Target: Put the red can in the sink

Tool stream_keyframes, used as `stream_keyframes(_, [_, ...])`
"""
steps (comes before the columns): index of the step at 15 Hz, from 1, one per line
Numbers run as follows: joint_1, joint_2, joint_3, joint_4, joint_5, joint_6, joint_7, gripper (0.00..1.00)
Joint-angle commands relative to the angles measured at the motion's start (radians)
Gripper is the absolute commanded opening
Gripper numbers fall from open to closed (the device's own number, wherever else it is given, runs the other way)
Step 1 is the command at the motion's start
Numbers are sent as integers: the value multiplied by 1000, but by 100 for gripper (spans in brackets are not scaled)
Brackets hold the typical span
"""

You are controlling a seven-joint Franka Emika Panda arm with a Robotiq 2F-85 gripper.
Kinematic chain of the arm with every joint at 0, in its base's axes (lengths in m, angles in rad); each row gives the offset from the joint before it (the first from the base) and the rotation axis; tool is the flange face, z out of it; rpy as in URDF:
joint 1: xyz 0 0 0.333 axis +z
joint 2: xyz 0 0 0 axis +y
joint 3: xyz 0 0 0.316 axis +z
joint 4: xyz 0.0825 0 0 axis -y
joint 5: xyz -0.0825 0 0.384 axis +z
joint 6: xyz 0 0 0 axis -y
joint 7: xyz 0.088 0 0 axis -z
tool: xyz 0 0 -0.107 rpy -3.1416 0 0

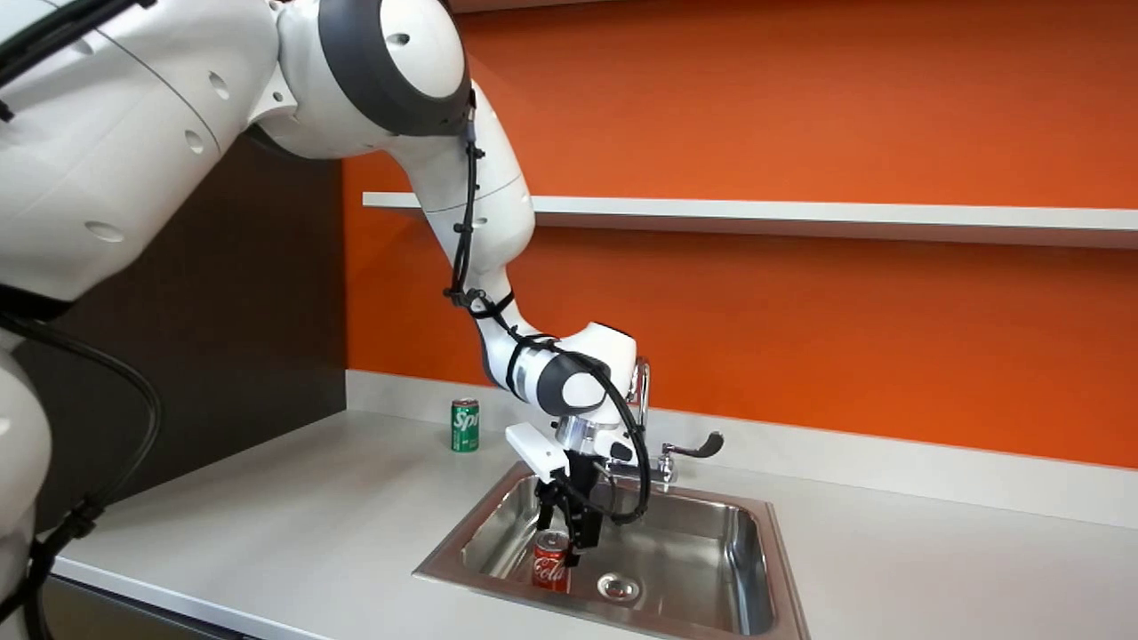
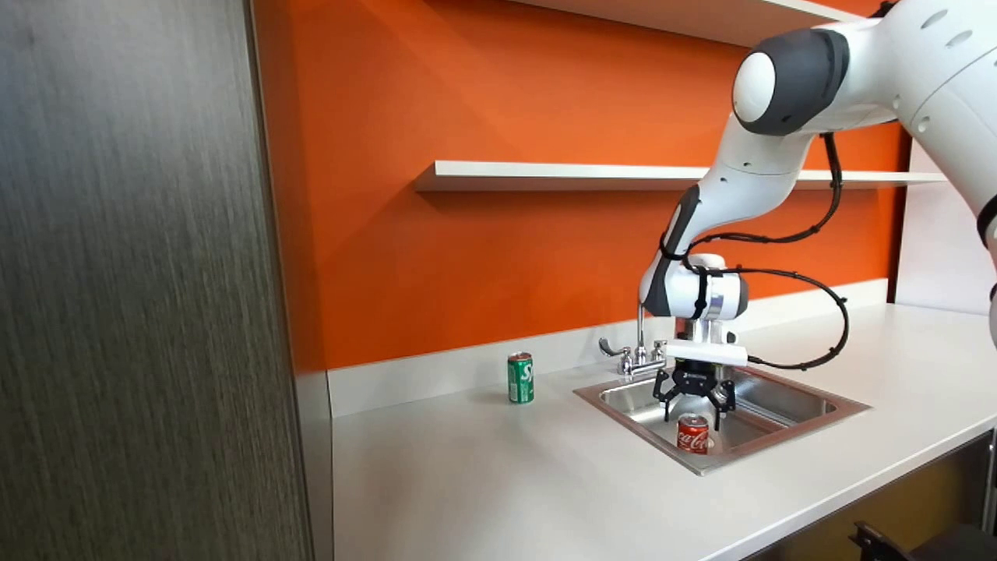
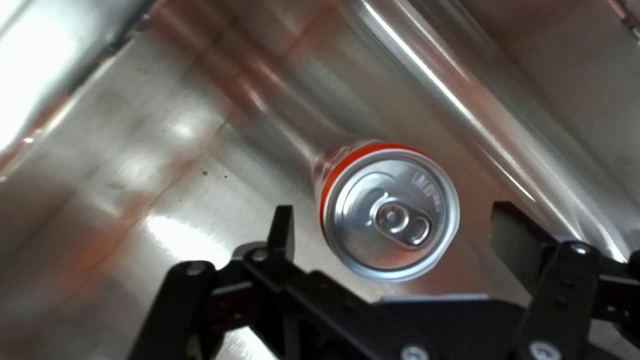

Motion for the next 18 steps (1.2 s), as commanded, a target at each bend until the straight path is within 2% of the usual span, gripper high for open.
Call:
stream_keyframes(1, [-12, -99, 8, -67, -22, -6, 2, 100])
stream_keyframes(6, [3, -214, -9, -154, -61, 3, 5, 100])
stream_keyframes(12, [39, -399, 3, -313, -231, -47, -100, 100])
stream_keyframes(18, [97, -593, 34, -497, -344, -112, -127, 100])
